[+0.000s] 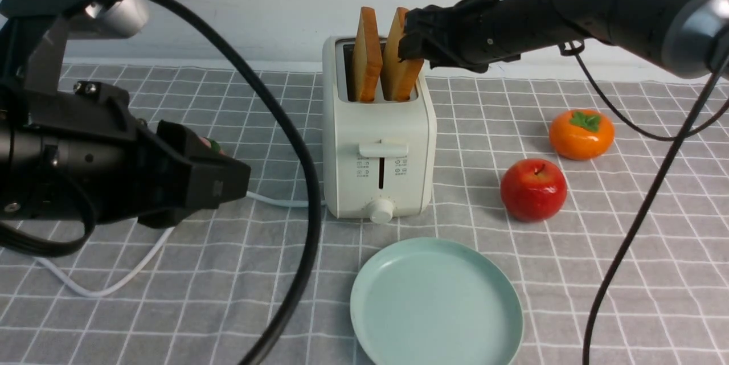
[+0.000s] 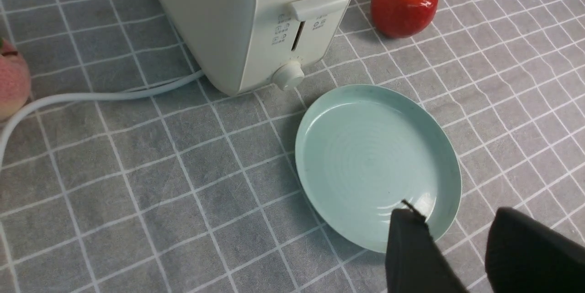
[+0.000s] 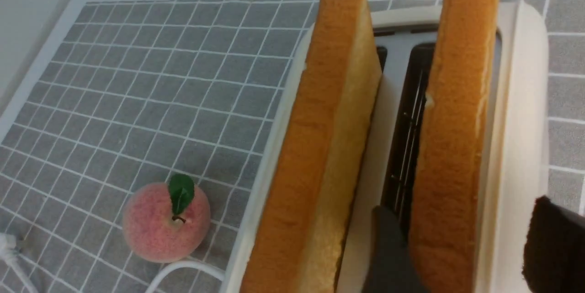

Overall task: Take toasted bread from bread machine on grey coffee table place on plate.
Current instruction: 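Grasp the toast slice in the toaster and pull it up out of the slot with the right gripper, then place the held slice of bread on top of the slice on the plate with the right gripper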

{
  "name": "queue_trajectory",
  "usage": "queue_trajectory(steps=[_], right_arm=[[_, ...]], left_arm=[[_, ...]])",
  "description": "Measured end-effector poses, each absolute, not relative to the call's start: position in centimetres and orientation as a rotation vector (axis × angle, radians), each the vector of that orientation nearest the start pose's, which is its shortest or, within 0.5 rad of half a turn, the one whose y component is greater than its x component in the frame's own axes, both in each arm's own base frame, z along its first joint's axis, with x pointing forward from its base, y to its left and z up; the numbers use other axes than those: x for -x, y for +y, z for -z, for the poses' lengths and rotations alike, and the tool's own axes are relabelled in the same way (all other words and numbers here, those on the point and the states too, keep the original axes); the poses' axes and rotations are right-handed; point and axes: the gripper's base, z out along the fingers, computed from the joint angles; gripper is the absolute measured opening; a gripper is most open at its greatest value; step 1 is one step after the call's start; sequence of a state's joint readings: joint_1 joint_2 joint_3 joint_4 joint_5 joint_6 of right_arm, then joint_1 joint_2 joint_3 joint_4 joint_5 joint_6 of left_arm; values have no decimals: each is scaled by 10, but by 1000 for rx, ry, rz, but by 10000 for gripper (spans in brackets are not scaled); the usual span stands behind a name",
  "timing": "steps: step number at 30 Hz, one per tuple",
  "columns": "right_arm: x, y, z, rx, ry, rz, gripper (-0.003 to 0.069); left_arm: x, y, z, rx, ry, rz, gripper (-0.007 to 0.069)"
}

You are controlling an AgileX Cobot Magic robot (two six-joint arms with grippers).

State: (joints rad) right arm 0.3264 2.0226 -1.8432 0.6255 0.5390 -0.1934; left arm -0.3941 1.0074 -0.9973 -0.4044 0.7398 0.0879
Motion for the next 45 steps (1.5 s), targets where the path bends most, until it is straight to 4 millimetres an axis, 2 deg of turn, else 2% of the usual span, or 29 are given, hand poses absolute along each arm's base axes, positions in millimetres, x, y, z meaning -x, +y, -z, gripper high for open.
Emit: queue_trajectory(steps=[1,4,5,6,8,10,12,16,17,18,19,20,22,24,27,28,30,33,34,36,39,43,44,45], right_arm=[[-450,181,-314,147,2169,-730,357],[-450,183,-314,120,2165,-774,186],[-450,183,-314,120,2164,-776,175],[-450,184,-314,122,2161,-781,85],[-449,183,-317,123,2155,-782,46],[-447,182,-321,127,2145,-780,47],[-440,177,-341,160,2097,-764,48],[-406,159,-408,266,1938,-699,48],[-404,157,-411,277,1930,-690,48],[-387,150,-434,327,1890,-651,48],[-376,145,-445,362,1882,-630,48],[-355,135,-463,425,1875,-565,48],[-332,122,-477,502,1911,-472,48],[-313,110,-479,548,1998,-381,48],[-298,97,-468,536,2144,-307,48],[-292,92,-449,483,2271,-298,48],[-289,90,-420,409,2415,-327,48],[-281,102,-363,290,2613,-536,48],[-281,104,-360,284,2615,-554,48],[-273,121,-328,261,2651,-759,48],[-268,144,-297,186,2571,-1036,48],[-273,151,-265,36,2477,-1190,59],[-274,152,-265,18,2471,-1200,59],[-276,153,-255,-22,2450,-1226,69]], left_arm=[[-177,-100,-372,-351,2211,634,238],[-177,-100,-372,-351,2211,634,238],[-177,-100,-372,-351,2211,634,238],[-177,-100,-372,-351,2211,634,238],[-177,-100,-372,-351,2211,634,238],[-177,-100,-372,-351,2211,634,238],[-177,-100,-372,-351,2211,634,238],[-177,-100,-372,-351,2211,634,238],[-177,-100,-372,-351,2211,634,238],[-177,-100,-372,-351,2211,634,238],[-177,-100,-372,-351,2211,634,238],[-177,-100,-372,-351,2211,634,238],[-177,-100,-373,-349,2211,639,238],[-176,-100,-373,-344,2211,650,238],[-176,-102,-373,-333,2211,676,238],[-175,-102,-374,-325,2211,694,238],[-175,-103,-374,-318,2211,711,238],[-175,-104,-375,-309,2210,733,238],[-175,-104,-375,-308,2210,734,238],[-175,-104,-375,-307,2210,738,238],[-174,-105,-375,-303,2210,747,238],[-174,-105,-376,-294,2209,768,238],[-174,-106,-376,-293,2209,770,238],[-174,-106,-376,-291,2208,774,238]])
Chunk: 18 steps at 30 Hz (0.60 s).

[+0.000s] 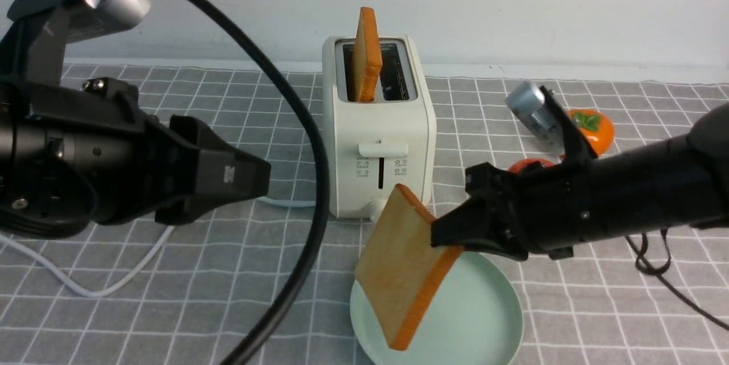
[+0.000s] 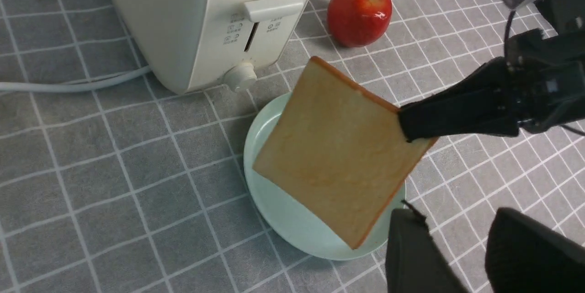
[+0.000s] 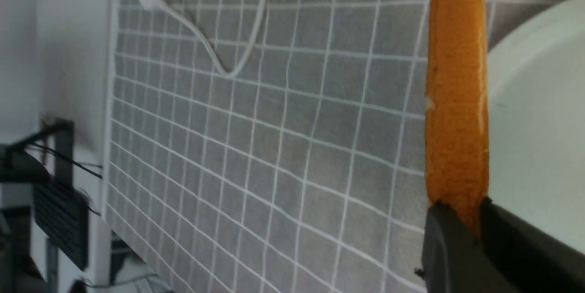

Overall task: Take toasted bread from bread machine on grey coffee table place on plate.
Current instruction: 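Place the held slice of bread on top of the slice on the plate with the right gripper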

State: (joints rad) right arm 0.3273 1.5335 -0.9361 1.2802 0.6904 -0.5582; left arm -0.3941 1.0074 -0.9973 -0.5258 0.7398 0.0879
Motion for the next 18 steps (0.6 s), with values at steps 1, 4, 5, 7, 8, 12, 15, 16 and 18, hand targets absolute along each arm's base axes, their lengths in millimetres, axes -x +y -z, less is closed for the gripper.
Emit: queue_trajectory(steps=[1,4,5,7,8,12,15,16,18], right_arm=[[-278,153,-247,-64,2443,-1242,86],[-280,154,-239,-97,2439,-1263,132],[-281,154,-237,-102,2442,-1265,148],[-281,154,-235,-92,2445,-1260,219],[-281,154,-234,-77,2449,-1245,279],[-283,147,-230,-23,2469,-1138,428],[-290,126,-228,-19,2474,-1050,544],[-292,118,-231,-24,2468,-1030,564],[-293,101,-240,-20,2441,-986,585]], left_arm=[[-174,-106,-376,-292,2211,776,238],[-173,-106,-375,-294,2214,778,238],[-173,-106,-375,-294,2216,778,238],[-173,-106,-375,-294,2216,779,238],[-173,-106,-375,-294,2216,779,238],[-174,-106,-376,-298,2201,773,238],[-177,-105,-379,-282,2160,765,238],[-178,-105,-380,-278,2149,762,238],[-179,-105,-381,-273,2126,750,238]])
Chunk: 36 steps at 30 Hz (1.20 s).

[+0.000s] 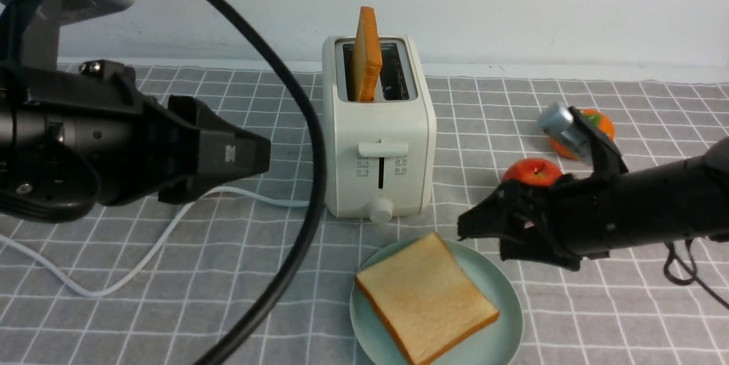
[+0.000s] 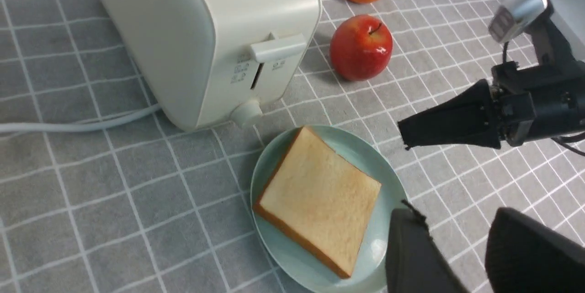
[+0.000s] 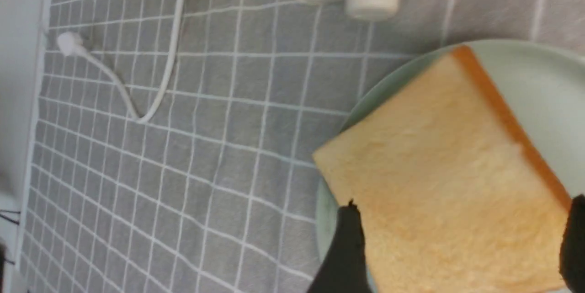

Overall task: Take toasted bread from bread machine on grey coffee table place on plate.
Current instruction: 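Place the held slice of bread on top of the slice on the plate with the right gripper, then reach for a toast slice standing in the toaster with the left gripper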

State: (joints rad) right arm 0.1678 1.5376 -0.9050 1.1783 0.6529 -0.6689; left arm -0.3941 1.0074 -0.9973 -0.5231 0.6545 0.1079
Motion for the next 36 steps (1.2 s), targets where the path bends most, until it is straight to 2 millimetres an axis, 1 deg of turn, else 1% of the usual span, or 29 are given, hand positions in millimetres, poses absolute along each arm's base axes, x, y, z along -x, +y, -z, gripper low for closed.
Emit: queue_trajectory(steps=[3,6,8,10,12,14,15,16,18,19,20,21,22,23,24,25,26,27,28,30,31,33,34,35,36], right_arm=[[-293,80,-262,27,2381,-886,586],[-287,58,-299,122,2307,-746,575],[-278,51,-325,176,2283,-668,571],[-265,49,-346,219,2271,-609,570],[-251,53,-364,234,2255,-602,570],[-235,60,-378,272,2229,-616,568],[-221,65,-386,314,2214,-634,568],[-221,66,-386,319,2217,-638,568],[-202,73,-395,388,2193,-660,568],[-189,77,-401,435,2179,-675,568],[-177,78,-406,464,2162,-685,568],[-176,78,-407,468,2159,-685,568],[-170,77,-410,477,2150,-688,568],[-158,76,-415,494,2127,-688,568],[-157,76,-415,495,2125,-688,568],[-148,75,-420,495,2099,-687,568],[-148,75,-420,495,2099,-687,568],[-143,74,-423,498,2083,-683,568],[-139,73,-425,502,2072,-680,568],[-136,72,-426,504,2066,-680,568],[-135,72,-426,504,2064,-679,568],[-135,72,-426,506,2064,-674,568],[-135,72,-426,506,2064,-674,568],[-135,72,-426,507,2066,-667,568],[-135,71,-426,507,2066,-665,568]], left_arm=[[-183,-103,-384,-260,2085,725,238],[-192,-104,-387,-235,2040,709,238],[-202,-108,-390,-232,2040,705,238],[-215,-114,-395,-241,2056,708,238],[-228,-120,-397,-256,2079,701,238],[-248,-128,-398,-274,2097,677,238],[-262,-133,-399,-281,2102,660,242],[-264,-134,-397,-281,2110,659,243],[-282,-141,-400,-290,2111,646,258],[-296,-147,-398,-294,2124,643,276],[-306,-154,-399,-307,2120,645,301],[-307,-155,-399,-309,2120,645,301],[-313,-161,-398,-319,2121,644,323],[-325,-173,-396,-356,2120,632,370],[-326,-176,-395,-364,2119,633,375],[-337,-191,-390,-391,2127,621,417],[-337,-193,-391,-393,2122,620,428],[-347,-203,-385,-386,2138,611,460],[-356,-210,-384,-344,2149,607,483],[-372,-215,-379,-276,2169,581,507],[-376,-216,-377,-241,2181,582,510],[-398,-221,-365,-135,2220,536,520],[-398,-221,-367,-126,2218,535,520],[-410,-225,-357,-64,2246,523,521],[-416,-228,-350,-40,2261,522,521]])
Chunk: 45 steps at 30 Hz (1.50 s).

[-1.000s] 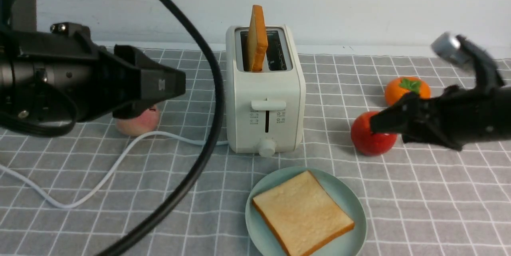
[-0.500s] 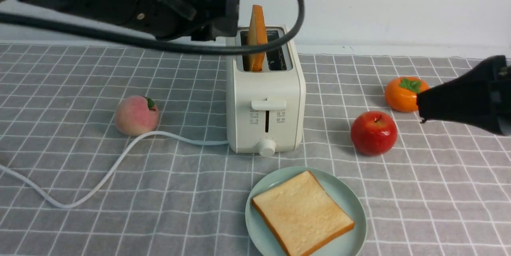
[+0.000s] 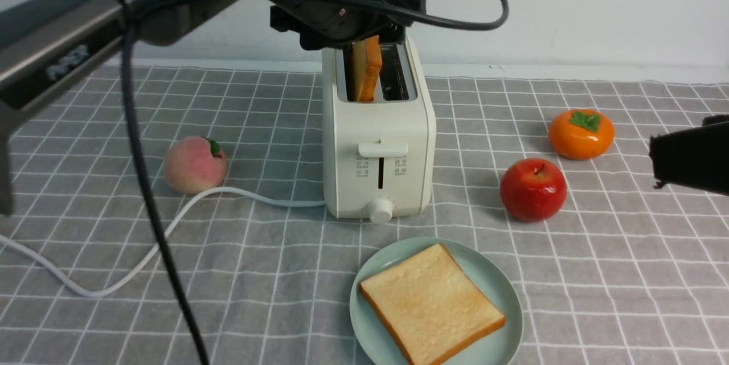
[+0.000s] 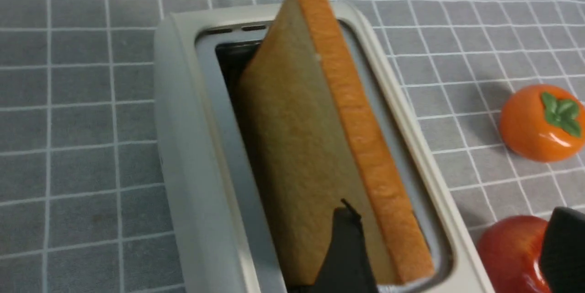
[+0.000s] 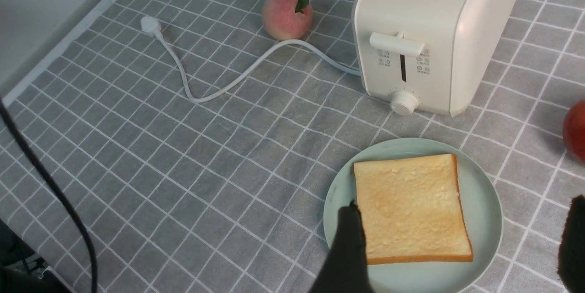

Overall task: Take toasted bread from bread machine on grey coffee table place on plate.
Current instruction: 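Reach for a toast slice standing in the toaster with the left gripper, then place the slice of bread on the plate with the left gripper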

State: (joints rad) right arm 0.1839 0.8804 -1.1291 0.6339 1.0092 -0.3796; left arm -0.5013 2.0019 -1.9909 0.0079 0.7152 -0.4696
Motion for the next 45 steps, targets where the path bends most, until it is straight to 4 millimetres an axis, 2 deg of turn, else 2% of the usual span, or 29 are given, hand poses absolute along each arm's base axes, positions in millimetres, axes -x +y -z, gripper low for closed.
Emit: queue_trajectory(steps=[2,3,6,9,12,14,18,19,20,21,23,25,26,27,29,31,33,35,38,42,43,44,45], right_arm=[[-135,71,-426,508,2067,-664,568],[-135,71,-426,510,2069,-659,568],[-134,71,-425,518,2080,-646,568],[-134,70,-424,523,2086,-643,568],[-134,70,-424,527,2091,-641,568],[-134,70,-423,529,2094,-639,568],[-134,70,-423,529,2094,-638,568],[-134,70,-423,529,2094,-638,568],[-134,70,-423,529,2094,-638,568],[-134,70,-423,529,2094,-638,568],[-134,70,-423,529,2094,-638,568],[-134,70,-423,529,2094,-638,568],[-134,70,-423,529,2094,-638,568],[-134,70,-423,529,2094,-638,568],[-134,70,-423,530,2094,-639,568],[-134,70,-423,530,2094,-639,568],[-134,70,-423,530,2094,-639,568],[-134,70,-423,530,2094,-639,568],[-134,70,-423,530,2094,-639,568],[-134,70,-423,530,2095,-635,568],[-134,70,-423,530,2095,-635,568],[-134,70,-423,530,2095,-635,568],[-134,70,-423,530,2095,-635,568]], left_arm=[[-422,-230,-343,-24,2274,520,521],[-428,-234,-331,-12,2295,515,521],[-436,-237,-312,-9,2329,491,521],[-439,-238,-306,-20,2334,464,518],[-441,-235,-305,-43,2324,410,478],[-441,-233,-308,-59,2308,381,412],[-439,-229,-320,-63,2277,369,169],[-438,-228,-322,-63,2275,367,141],[-435,-224,-332,-61,2257,364,92],[-432,-222,-339,-60,2244,365,96],[-418,-213,-372,-63,2182,378,108],[-411,-209,-386,-72,2156,378,108],[-388,-195,-423,-102,2097,360,108],[-383,-192,-430,-108,2087,355,108],[-346,-170,-470,-157,2063,302,108],[-324,-157,-486,-198,2084,253,108],[-304,-146,-492,-240,2158,197,108],[-294,-143,-489,-288,2243,179,108],[-292,-152,-472,-390,2336,251,108],[-288,-186,-419,-647,2502,604,108],[-289,-186,-419,-647,2504,604,108],[-288,-200,-388,-761,2558,769,108],[-288,-207,-372,-799,2578,845,108]])
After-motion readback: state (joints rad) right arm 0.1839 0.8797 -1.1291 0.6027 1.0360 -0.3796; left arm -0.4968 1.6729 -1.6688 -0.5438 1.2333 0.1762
